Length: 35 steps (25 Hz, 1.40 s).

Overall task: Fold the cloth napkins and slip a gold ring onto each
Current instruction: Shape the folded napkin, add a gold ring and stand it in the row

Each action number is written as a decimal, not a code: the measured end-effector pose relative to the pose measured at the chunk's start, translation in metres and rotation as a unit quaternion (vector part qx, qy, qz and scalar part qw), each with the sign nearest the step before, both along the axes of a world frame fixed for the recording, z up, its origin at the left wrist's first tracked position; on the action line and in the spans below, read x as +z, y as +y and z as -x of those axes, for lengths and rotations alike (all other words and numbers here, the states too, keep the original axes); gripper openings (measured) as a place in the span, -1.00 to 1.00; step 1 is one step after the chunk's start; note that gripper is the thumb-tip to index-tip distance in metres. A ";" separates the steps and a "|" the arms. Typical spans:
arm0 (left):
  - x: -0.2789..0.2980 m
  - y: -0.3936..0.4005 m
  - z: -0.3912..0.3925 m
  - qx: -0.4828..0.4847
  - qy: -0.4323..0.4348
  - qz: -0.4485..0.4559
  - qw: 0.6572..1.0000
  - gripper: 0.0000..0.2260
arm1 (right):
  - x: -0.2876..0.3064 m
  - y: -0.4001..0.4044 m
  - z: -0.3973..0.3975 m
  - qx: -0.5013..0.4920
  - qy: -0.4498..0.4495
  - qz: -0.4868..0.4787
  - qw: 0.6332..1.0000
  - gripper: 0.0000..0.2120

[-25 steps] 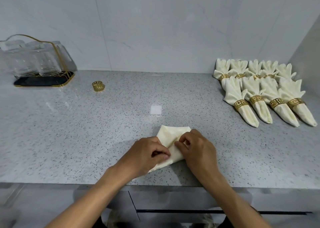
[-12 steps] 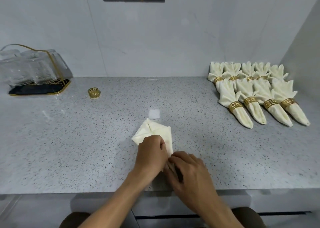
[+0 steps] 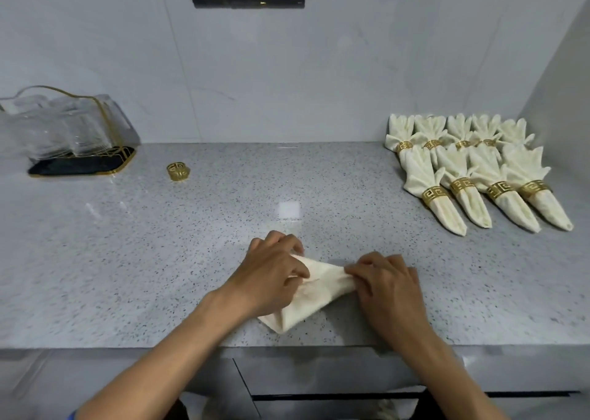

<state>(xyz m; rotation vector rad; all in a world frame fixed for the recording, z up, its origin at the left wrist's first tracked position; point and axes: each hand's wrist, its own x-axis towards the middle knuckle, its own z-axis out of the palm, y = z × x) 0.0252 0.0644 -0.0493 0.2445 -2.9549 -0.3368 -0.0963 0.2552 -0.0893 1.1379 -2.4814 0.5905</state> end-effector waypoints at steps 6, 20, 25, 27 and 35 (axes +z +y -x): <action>-0.017 0.002 -0.016 -0.033 0.079 0.026 0.996 -0.76 | -0.004 -0.011 -0.004 0.101 0.045 0.007 0.994 -0.81; -0.047 0.011 -0.053 -0.093 0.169 0.063 0.979 -0.73 | -0.011 0.010 -0.005 0.245 0.000 0.026 0.969 -0.77; -0.044 0.026 -0.093 -0.147 0.089 0.119 0.978 -0.51 | -0.018 0.039 -0.029 0.255 0.028 0.021 0.966 -0.73; -0.043 0.026 -0.098 -0.141 0.050 0.157 0.976 -0.36 | -0.020 0.042 -0.032 0.249 0.025 0.007 0.968 -0.63; -0.067 0.040 -0.086 -0.104 0.177 0.131 0.970 -0.57 | -0.022 0.045 -0.044 0.249 0.074 0.042 0.965 -0.86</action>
